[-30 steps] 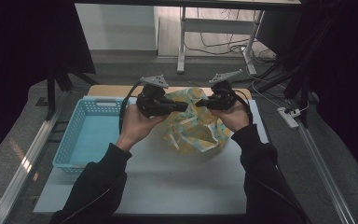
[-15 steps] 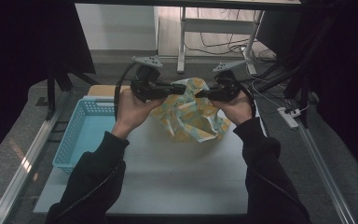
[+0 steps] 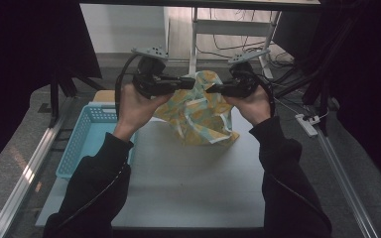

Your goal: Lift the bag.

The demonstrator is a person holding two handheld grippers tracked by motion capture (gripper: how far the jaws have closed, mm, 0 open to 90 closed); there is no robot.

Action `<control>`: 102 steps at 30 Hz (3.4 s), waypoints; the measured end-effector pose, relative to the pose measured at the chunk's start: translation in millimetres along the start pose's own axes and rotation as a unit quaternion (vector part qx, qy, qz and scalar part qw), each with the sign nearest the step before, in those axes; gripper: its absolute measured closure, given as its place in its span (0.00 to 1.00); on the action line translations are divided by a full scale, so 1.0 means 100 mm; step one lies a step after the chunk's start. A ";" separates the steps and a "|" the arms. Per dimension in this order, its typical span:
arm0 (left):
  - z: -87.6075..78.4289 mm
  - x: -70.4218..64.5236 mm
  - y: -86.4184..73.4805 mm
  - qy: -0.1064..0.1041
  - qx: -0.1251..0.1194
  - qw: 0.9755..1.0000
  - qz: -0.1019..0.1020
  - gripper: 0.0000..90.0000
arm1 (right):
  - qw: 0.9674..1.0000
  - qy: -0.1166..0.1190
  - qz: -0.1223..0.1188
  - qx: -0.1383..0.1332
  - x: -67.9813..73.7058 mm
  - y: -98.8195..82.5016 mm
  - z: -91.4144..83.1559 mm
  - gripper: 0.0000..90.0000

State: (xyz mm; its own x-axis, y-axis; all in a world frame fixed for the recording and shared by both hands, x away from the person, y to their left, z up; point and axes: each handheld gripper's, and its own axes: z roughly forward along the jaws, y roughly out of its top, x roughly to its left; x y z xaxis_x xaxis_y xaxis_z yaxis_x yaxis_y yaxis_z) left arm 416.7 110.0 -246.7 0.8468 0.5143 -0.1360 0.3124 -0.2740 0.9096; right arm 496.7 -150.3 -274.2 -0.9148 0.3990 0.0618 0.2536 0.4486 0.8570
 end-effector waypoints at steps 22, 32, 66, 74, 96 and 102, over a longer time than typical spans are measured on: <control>0.30 0.38 -0.07 0.089 0.059 0.994 -0.005 1.00 | 0.998 -0.063 0.007 0.016 -0.24 0.08 0.17 1.00; 0.47 0.53 -0.16 0.093 0.073 0.993 -0.018 1.00 | 0.998 -0.060 0.026 0.028 -0.34 -0.02 0.29 0.99; 0.63 0.83 -0.32 0.087 0.098 0.990 -0.052 0.57 | 0.998 -0.034 0.050 0.037 -0.31 -0.26 0.19 0.37; 0.45 0.68 -0.36 0.079 0.105 0.991 -0.038 0.22 | 0.998 -0.032 0.054 0.021 -0.30 -0.32 0.14 0.29; -0.09 0.46 -0.98 0.107 0.097 0.989 -0.037 0.00 | 0.996 -0.060 0.061 0.007 -0.23 -0.78 -0.06 0.10; -0.21 0.40 -1.20 0.114 0.096 0.988 -0.035 0.00 | 0.996 -0.069 0.060 0.006 -0.17 -0.93 -0.11 0.06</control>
State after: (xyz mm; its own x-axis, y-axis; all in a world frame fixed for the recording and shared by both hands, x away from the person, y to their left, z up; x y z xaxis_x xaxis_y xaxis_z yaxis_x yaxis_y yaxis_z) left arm 404.1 180.8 -352.8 0.7082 0.7009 -0.0851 0.4621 -0.3690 0.8064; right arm 485.4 -207.0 -349.2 -0.8262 0.5560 0.0914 0.3629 0.4010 0.8411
